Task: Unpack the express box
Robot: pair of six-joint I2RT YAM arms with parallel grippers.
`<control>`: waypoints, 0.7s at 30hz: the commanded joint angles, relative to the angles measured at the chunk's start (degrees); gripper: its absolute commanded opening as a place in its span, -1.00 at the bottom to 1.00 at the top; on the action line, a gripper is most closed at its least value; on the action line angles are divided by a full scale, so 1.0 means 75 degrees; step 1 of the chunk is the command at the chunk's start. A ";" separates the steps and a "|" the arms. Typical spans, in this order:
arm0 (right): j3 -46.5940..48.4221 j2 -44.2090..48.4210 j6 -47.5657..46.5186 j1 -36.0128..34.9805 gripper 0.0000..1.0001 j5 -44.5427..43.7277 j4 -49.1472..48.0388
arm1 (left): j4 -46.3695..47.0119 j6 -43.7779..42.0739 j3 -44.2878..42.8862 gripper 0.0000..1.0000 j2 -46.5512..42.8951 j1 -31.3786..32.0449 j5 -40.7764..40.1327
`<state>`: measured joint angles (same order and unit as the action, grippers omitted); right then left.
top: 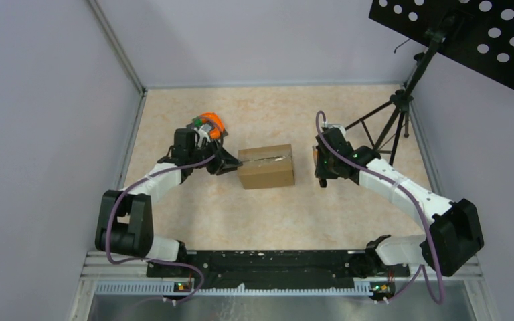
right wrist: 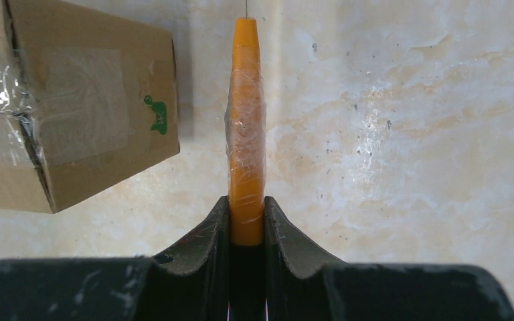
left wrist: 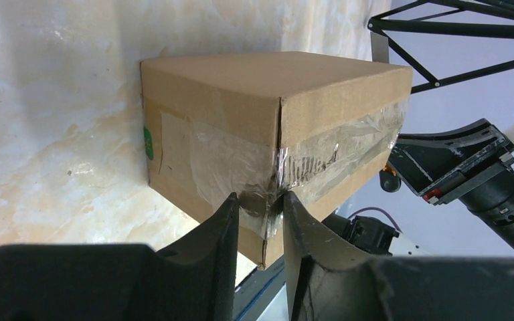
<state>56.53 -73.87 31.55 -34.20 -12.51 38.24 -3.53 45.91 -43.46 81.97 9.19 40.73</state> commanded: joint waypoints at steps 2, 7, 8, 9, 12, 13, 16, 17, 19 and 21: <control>0.0126 0.0049 -0.0047 0.0016 -1.00 0.0063 -0.0332 | -0.1030 -0.0411 0.0498 -0.47 -0.0048 -0.0225 -0.0812; 0.0335 -0.0113 -0.0108 -0.0084 -1.00 0.0063 -0.0352 | -0.1371 -0.0582 0.0584 -0.46 -0.0288 -0.0306 -0.1087; 0.0387 -0.0152 -0.0106 -0.0117 -1.00 0.0047 -0.0364 | -0.1459 -0.0616 0.0598 -0.46 -0.0324 -0.0320 -0.1147; 0.0430 -0.0192 -0.0123 -0.0144 -1.00 0.0035 -0.0364 | -0.1517 -0.0661 0.0603 -0.46 -0.0351 -0.0329 -0.1207; 0.0571 -0.0346 -0.0147 -0.0223 -1.00 0.0016 -0.0384 | -0.1664 -0.0746 0.0614 -0.47 -0.0403 -0.0354 -0.1342; 0.0604 -0.0386 -0.0151 -0.0254 -1.00 0.0009 -0.0405 | -0.1712 -0.0769 0.0605 -0.47 -0.0406 -0.0358 -0.1392; 0.0678 -0.0489 -0.0151 -0.0363 -1.00 0.0001 -0.0464 | -0.1832 -0.0845 0.0593 -0.47 -0.0446 -0.0358 -0.1499; 0.0705 -0.0528 -0.0145 -0.0396 -1.00 -0.0005 -0.0484 | -0.1880 -0.0878 0.0583 -0.47 -0.0457 -0.0358 -0.1526; 0.0808 -0.0623 -0.0131 -0.0479 -1.00 -0.0029 -0.0512 | -0.1948 -0.0903 0.0555 -0.47 -0.0470 -0.0358 -0.1573; 0.0931 -0.0728 -0.0125 -0.0561 -1.00 -0.0099 -0.0488 | -0.2025 -0.0939 0.0530 -0.47 -0.0460 -0.0358 -0.1656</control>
<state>59.46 -78.32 31.05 -36.91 -12.32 36.38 -8.38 43.35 -41.78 76.86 6.39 36.21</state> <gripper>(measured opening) 0.182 0.269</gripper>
